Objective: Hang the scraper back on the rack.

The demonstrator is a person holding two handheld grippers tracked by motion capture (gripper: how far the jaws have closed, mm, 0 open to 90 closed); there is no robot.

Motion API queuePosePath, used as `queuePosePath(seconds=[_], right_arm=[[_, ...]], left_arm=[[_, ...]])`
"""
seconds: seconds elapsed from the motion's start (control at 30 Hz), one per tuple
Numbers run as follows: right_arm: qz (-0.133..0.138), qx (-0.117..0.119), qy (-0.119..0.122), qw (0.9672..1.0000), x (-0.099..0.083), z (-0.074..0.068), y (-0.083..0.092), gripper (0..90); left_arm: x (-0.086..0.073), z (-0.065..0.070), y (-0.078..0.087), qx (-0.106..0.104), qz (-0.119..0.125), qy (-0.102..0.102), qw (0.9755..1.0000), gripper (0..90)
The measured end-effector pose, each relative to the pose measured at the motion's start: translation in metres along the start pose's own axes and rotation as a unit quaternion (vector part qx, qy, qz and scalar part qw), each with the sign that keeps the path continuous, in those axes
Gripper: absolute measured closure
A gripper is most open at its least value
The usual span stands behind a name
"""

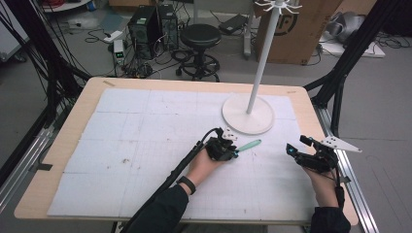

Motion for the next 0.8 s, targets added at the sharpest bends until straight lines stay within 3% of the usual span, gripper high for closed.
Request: queuePosePath(seconds=[0.23,0.53,0.8], right_arm=[[0.002,0.000,-0.002,1.0000,0.000,0.000,0.001,23.3],[0.000,0.001,-0.005,1.0000,0.000,-0.001,0.000,23.3],[-0.001,0.000,-0.001,1.0000,0.000,0.000,0.000,23.3]], left_arm=[[0.001,0.001,0.000,0.003,0.003,0.009,1.0000,80.1],[0.001,-0.001,0.003,-0.014,0.009,0.013,0.9998,80.9],[0.018,-0.010,0.025,-0.017,0.065,0.030,0.9973,80.9]])
Point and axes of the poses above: each handheld gripper's, and its own axes: y roughly backward along the jaws, x roughly out of its top, z roughly to its right, the point moved 7 cm from there along -y, roughly forward along the jaws, and after that the axes turned 9 degrees about -y, right-handed, at the moved point
